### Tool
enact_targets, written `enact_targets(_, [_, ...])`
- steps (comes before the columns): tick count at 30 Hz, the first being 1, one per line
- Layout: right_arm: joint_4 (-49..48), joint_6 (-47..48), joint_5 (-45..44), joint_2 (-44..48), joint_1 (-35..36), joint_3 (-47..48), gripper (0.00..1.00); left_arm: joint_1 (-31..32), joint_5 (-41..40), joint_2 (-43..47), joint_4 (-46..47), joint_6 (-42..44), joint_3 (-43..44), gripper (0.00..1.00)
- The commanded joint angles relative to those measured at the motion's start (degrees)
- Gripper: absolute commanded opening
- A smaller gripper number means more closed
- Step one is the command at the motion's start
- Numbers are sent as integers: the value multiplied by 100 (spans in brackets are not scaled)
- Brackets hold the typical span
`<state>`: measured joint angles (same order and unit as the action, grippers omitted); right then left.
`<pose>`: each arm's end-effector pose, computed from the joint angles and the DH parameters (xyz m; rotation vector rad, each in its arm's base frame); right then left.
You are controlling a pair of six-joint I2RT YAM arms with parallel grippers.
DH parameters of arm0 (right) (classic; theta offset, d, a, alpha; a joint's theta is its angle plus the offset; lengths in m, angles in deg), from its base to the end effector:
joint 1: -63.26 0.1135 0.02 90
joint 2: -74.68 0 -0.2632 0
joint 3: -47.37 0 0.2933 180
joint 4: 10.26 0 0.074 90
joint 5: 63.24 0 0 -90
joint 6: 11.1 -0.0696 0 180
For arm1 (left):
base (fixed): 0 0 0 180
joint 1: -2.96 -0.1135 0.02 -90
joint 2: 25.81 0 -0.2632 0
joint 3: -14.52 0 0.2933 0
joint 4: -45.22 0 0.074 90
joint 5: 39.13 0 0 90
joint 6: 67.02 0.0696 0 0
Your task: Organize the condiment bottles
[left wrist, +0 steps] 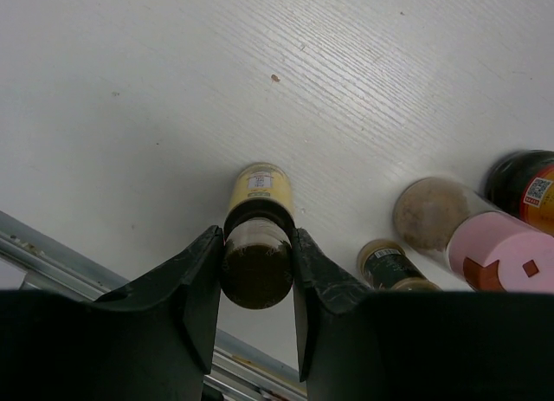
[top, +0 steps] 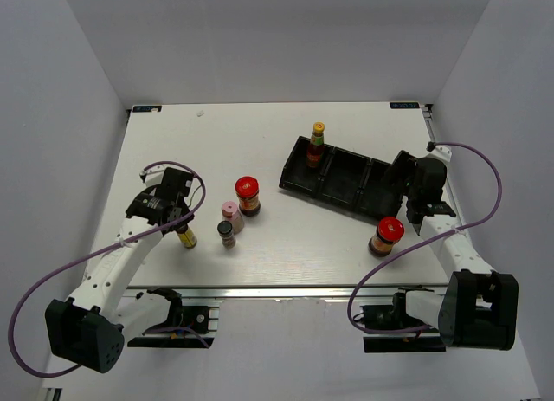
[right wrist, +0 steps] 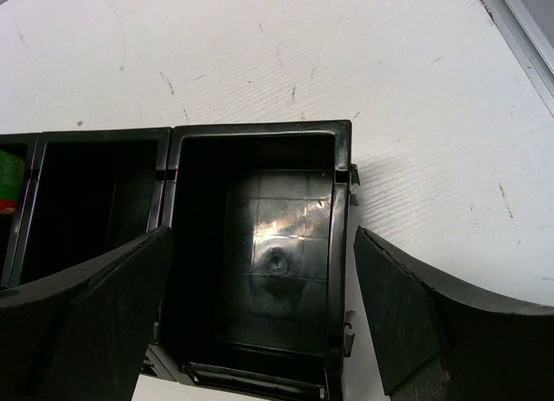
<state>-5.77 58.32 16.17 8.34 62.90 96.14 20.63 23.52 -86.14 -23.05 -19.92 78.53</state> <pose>0.3259 -0.0148 0.2125 0.4730 1.8910 0.0526 0.2390 -0.0426 0.2383 -0.6839 2.4242 0.2425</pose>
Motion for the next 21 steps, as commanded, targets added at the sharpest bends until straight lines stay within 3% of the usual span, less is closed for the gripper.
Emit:
enact_targets(1, [-95,-25,-127,139,1,135,89,-27,160,4,66,62,-17,30])
enact_targets(7, [-104,-25,-119,140,1,135,89,-27,91,57,31,246,219,1])
enact_targets(11, [-121,-25,-84,148,1,126,89,-36,-401,92,82,255,676,0])
enact_targets(21, [-236,-51,136,43,1,100,89,-36,-68,-600,1383,861,2020,0])
